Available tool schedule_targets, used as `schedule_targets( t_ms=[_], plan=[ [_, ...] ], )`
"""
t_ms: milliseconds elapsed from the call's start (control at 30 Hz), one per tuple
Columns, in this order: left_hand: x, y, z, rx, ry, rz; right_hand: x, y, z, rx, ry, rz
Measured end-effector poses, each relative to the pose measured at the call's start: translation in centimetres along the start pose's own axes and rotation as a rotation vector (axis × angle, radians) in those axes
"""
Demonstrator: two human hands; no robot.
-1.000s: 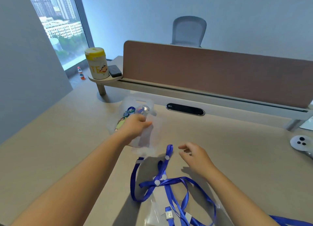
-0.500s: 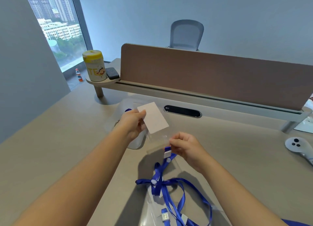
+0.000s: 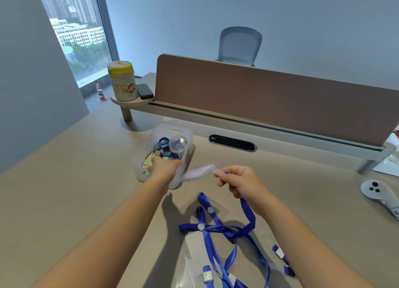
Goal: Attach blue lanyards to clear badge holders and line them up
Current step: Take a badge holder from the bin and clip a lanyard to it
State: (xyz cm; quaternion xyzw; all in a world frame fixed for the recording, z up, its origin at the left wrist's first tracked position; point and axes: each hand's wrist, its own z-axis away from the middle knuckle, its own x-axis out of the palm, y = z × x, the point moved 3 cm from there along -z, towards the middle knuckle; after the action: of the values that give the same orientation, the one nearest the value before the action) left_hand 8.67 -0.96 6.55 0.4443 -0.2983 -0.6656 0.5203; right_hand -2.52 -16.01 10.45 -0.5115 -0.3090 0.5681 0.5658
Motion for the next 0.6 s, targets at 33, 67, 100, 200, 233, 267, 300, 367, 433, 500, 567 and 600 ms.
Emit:
schedule_targets(
  t_ms=[33,67,100,200,233,267,300,367,433,500,567,600],
  plan=[
    [-0.1,0.0,0.3,0.059,0.025,-0.097,0.1,-0.1,0.0,-0.008,0.006,0.006],
    [0.1,0.4,1.0,0.147,0.007,-0.144,0.2,-0.2,-0.1,-0.011,0.009,0.009],
    [0.4,0.7,1.7,0.259,-0.057,-0.161,0.3,-0.2,-0.2,-0.013,0.014,0.013],
    [1.5,1.9,4.6,0.617,-0.286,-0.254,0.6,0.0,-0.4,-0.011,0.023,0.000],
    [1.7,2.2,5.4,0.719,-0.315,-0.331,0.7,0.1,-0.4,-0.011,0.024,-0.015],
    [1.9,2.3,5.8,0.809,-0.311,-0.434,0.7,0.2,-0.4,-0.011,0.025,-0.025],
    [2.1,2.2,5.9,0.892,-0.286,-0.548,0.7,0.2,-0.4,-0.013,0.027,-0.027],
    [2.4,2.3,6.2,1.051,-0.218,-0.708,0.8,0.3,-0.4,-0.014,0.034,-0.023],
    [2.5,2.3,6.6,1.209,-0.163,-0.790,0.7,0.3,-0.4,-0.016,0.046,-0.025],
    [2.6,2.3,6.6,1.355,-0.113,-0.865,0.6,0.4,-0.3,-0.025,0.062,-0.024],
    [2.8,2.3,6.7,1.454,-0.081,-0.931,0.6,0.4,-0.3,-0.046,0.092,0.004],
    [3.0,2.3,6.7,1.486,-0.089,-0.965,0.6,0.4,-0.3,-0.066,0.118,0.028]
  ],
)
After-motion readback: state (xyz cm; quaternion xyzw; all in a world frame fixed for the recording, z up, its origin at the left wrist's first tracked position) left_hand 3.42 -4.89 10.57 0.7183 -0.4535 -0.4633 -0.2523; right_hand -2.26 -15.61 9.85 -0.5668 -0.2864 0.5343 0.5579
